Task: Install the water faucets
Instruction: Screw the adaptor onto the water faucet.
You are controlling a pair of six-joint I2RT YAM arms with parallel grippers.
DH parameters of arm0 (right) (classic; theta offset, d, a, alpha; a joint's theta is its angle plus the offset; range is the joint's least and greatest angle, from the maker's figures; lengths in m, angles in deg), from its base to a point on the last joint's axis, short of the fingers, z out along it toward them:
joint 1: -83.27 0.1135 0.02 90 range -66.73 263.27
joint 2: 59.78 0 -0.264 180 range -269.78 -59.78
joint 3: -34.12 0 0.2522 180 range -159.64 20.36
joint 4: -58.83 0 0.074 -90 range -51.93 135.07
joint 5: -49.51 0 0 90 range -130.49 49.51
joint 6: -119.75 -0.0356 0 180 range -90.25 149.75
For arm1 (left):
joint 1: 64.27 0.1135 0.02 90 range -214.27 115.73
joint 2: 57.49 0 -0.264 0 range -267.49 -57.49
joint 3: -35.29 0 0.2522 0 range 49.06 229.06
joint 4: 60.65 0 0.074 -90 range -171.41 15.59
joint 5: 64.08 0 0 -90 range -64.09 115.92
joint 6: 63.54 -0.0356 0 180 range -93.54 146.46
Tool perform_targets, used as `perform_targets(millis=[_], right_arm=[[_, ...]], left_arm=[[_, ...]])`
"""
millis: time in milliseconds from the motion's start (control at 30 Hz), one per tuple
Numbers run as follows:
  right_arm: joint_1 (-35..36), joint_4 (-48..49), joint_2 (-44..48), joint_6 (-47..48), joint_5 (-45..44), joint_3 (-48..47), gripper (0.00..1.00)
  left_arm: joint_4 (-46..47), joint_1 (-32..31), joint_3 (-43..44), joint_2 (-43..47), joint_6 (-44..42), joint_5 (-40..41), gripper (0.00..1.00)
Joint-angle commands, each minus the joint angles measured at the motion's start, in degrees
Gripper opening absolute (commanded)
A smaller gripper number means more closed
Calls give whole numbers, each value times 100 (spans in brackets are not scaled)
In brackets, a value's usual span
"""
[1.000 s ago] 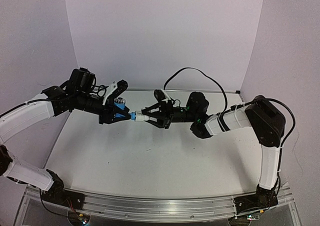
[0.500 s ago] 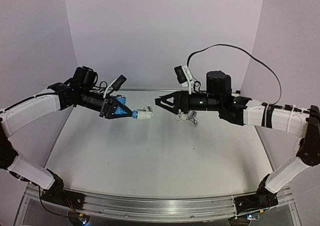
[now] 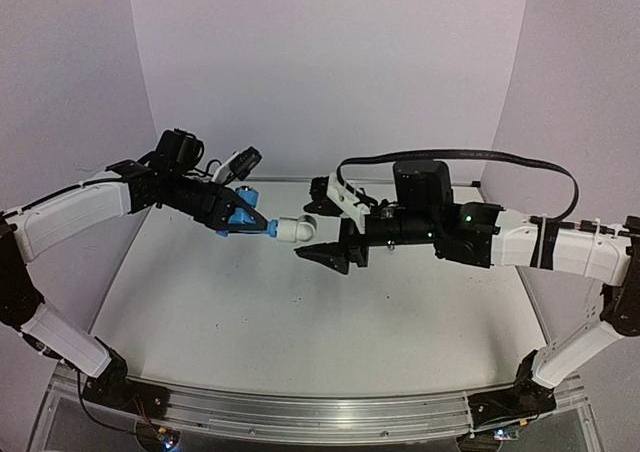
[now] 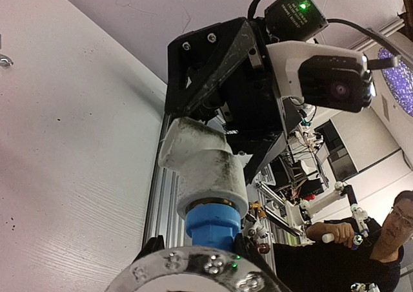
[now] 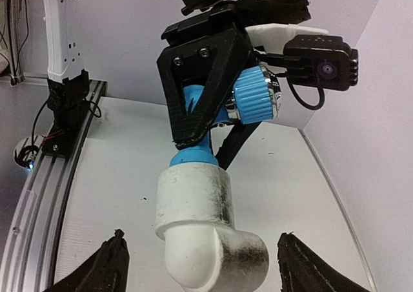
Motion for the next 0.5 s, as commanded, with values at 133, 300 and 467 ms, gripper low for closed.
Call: perform_targets(millis=[133,300,467], right_arm=[[157,596,-380,-62,-3,-351,55],[155,907,-522,-1089,-67,-369,28],[-247,1458,-838,-4044,788,-489,2]], left_arm=[[272,8,352,247,150,-262,0],[271,9,398,356,-26,25,0],[292,-8,156,832,-1109,1933,0]])
